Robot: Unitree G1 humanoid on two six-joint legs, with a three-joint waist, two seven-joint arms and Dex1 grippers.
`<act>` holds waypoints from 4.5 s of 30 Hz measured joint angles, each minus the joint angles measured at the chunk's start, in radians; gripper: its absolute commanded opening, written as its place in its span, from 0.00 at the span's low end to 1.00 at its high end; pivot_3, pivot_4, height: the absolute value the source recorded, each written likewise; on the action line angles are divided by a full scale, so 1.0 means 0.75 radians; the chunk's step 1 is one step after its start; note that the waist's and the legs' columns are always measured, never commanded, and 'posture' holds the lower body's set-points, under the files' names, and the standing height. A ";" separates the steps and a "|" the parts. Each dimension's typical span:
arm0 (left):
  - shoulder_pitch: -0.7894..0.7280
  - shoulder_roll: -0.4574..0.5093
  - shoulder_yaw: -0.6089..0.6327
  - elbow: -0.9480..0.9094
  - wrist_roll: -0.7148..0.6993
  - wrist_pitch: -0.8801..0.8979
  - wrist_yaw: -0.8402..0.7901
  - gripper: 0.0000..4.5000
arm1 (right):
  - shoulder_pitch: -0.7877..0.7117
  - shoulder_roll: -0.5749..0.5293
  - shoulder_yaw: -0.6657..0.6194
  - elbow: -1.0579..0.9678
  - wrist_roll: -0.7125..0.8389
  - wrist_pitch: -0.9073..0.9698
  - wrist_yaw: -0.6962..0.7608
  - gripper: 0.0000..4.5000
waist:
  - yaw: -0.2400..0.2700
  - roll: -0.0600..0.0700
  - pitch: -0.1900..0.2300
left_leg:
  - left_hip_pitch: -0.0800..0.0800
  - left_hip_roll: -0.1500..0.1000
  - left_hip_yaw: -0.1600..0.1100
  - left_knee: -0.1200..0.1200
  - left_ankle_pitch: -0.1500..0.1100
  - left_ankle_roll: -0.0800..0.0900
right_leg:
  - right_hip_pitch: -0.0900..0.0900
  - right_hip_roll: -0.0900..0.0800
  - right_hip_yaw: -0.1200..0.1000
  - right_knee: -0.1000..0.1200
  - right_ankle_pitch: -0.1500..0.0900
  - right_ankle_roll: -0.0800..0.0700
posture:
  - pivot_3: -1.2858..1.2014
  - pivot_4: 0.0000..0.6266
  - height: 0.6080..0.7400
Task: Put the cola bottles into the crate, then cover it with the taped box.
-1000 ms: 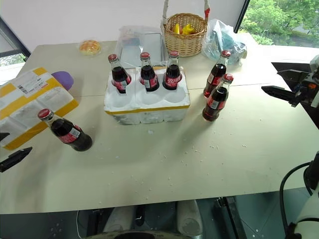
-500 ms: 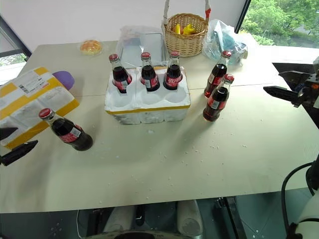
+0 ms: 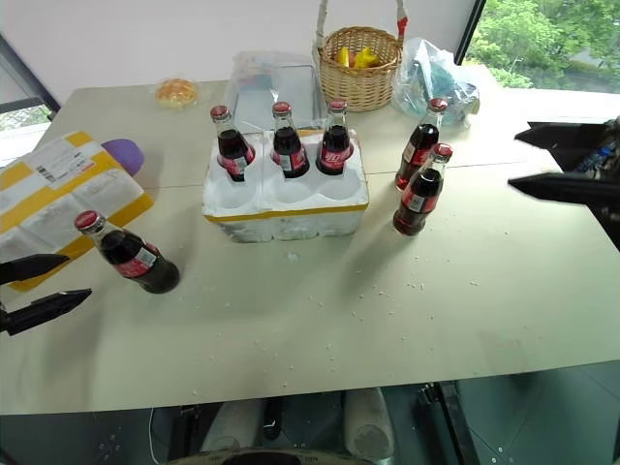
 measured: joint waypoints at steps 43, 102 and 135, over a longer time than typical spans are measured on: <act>-0.607 -0.098 -0.646 0.188 0.144 -0.006 0.163 0.63 | 0.195 0.092 -0.133 -0.584 0.553 0.249 -0.553 1.00 | 0.059 -0.009 -0.004 | -0.002 0.000 0.000 0.002 0.000 0.000 | 0.000 0.001 0.000 -0.001 0.001 0.001 | 0.52 0.24 0.98; -1.366 0.053 -0.806 0.426 0.219 0.229 -0.386 0.98 | 0.723 0.377 -0.291 -0.594 0.287 -0.066 -0.758 1.00 | 0.054 -0.014 -0.002 | -0.012 0.001 -0.005 0.020 -0.005 0.010 | -0.001 0.004 0.000 0.006 0.007 0.013 | 0.52 0.24 0.98; -0.881 -0.021 -0.522 -0.323 -0.370 0.531 0.252 0.98 | 0.370 0.763 0.119 -0.124 -0.099 -0.295 -1.195 1.00 | 0.057 -0.014 -0.003 | -0.002 0.001 -0.004 0.019 -0.005 0.009 | 0.013 0.005 0.000 -0.005 0.005 0.006 | 0.52 0.24 0.98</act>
